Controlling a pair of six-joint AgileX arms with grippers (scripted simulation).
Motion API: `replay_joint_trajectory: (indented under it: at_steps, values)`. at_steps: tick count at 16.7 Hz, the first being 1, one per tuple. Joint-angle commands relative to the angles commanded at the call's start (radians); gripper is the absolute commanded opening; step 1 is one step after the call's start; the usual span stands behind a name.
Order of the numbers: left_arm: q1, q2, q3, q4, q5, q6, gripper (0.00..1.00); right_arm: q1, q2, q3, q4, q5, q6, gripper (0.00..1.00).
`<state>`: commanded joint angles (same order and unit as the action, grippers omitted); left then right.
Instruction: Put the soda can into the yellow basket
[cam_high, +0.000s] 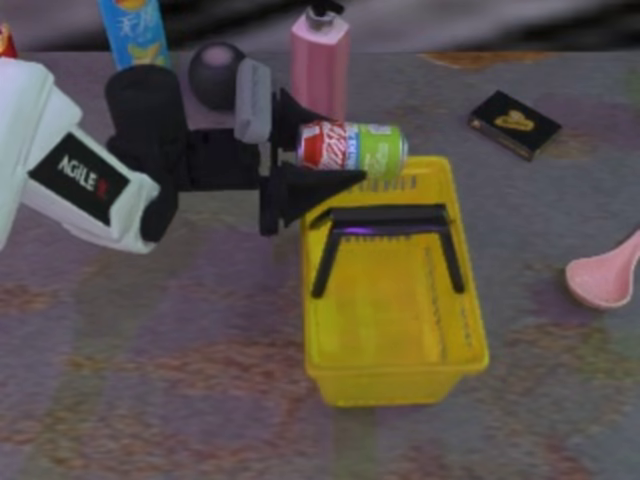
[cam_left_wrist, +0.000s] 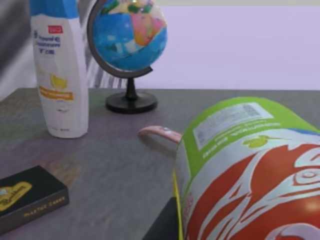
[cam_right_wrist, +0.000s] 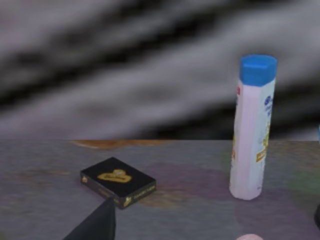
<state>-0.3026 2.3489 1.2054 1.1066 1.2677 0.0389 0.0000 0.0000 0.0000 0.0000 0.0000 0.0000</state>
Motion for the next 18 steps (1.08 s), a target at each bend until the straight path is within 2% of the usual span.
replay_joint_trajectory:
  at_steps: [12,18]
  values:
    - [0.0,0.0,0.0,0.0,0.0,0.0,0.98,0.0,0.0,0.0,0.0,0.0,0.0,1.0]
    - [0.0,0.0,0.0,0.0,0.0,0.0,1.0,0.0,0.0,0.0,0.0,0.0,0.0,1.0]
